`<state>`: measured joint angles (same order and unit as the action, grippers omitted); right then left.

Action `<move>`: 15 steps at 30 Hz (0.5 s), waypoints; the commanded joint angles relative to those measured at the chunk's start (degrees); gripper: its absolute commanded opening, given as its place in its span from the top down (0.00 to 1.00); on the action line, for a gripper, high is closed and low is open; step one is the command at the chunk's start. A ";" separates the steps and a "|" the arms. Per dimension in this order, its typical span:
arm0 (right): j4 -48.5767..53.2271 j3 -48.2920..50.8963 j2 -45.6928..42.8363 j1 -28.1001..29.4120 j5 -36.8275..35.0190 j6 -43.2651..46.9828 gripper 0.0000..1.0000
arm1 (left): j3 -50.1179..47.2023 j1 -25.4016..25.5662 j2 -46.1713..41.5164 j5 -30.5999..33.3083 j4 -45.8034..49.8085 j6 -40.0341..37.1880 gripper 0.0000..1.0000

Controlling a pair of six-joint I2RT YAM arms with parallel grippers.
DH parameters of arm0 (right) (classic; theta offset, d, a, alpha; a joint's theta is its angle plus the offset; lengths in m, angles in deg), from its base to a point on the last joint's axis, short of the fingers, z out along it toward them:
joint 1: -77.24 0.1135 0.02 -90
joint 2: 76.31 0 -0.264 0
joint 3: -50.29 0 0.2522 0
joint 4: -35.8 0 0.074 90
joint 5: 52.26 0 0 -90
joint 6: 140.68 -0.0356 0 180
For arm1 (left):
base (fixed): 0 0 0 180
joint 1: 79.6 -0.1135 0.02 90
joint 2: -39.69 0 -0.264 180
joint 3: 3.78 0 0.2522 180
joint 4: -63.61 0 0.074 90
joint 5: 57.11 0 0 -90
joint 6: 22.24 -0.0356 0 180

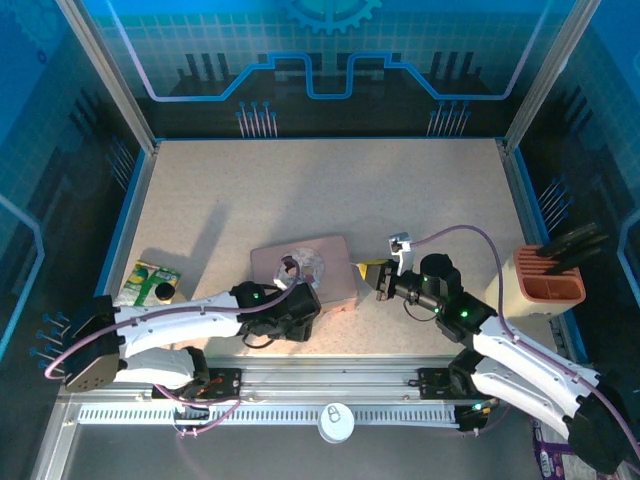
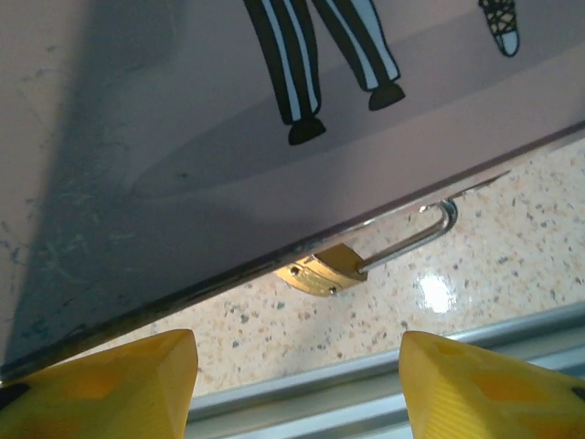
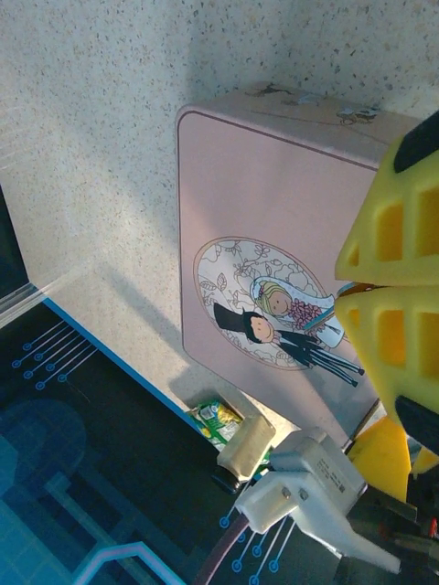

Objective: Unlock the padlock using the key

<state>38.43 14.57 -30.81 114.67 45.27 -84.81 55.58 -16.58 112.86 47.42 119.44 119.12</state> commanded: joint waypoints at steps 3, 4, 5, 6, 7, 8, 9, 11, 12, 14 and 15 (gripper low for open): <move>-2.02 0.75 0.65 0.05 0.38 -1.37 1.00 | -0.57 -3.14 3.57 6.51 -10.26 -2.73 0.39; -2.18 0.77 0.73 0.11 0.31 -1.59 1.00 | -0.52 -4.10 3.98 6.57 -11.72 -3.91 0.39; -2.31 0.78 0.82 0.24 0.36 -1.72 1.00 | -0.36 -5.18 4.56 6.57 -13.05 -5.15 0.39; -2.52 0.77 0.91 0.32 0.34 -1.82 1.00 | -0.20 -6.04 4.97 6.49 -14.26 -6.30 0.38; -2.61 0.75 0.99 0.43 0.36 -1.95 1.00 | 0.04 -6.97 5.59 6.48 -15.48 -7.62 0.38; -2.66 0.65 1.08 0.51 0.35 -1.99 1.00 | 0.40 -7.96 6.26 6.42 -16.32 -8.86 0.38; -2.65 0.54 1.14 0.66 0.24 -1.96 1.00 | 0.75 -8.91 6.86 6.48 -17.22 -9.93 0.38; -2.66 0.53 1.33 0.88 0.03 -2.08 1.00 | 1.46 -11.16 8.22 6.44 -19.35 -12.35 0.38; -2.74 0.43 1.43 0.82 -0.06 -2.08 1.00 | 1.75 -12.18 8.83 5.91 -20.49 -13.45 0.38; -2.68 0.20 1.85 1.05 -0.06 -2.17 1.00 | 3.15 -13.92 10.72 5.42 -22.29 -15.73 0.38; -2.67 0.04 2.00 1.11 0.02 -2.17 1.00 | 4.00 -14.54 11.68 5.28 -22.65 -16.94 0.38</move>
<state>37.49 14.79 -29.20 115.20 45.44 -86.49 56.15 -29.38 122.50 51.11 102.48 108.01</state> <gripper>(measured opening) 0.064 0.621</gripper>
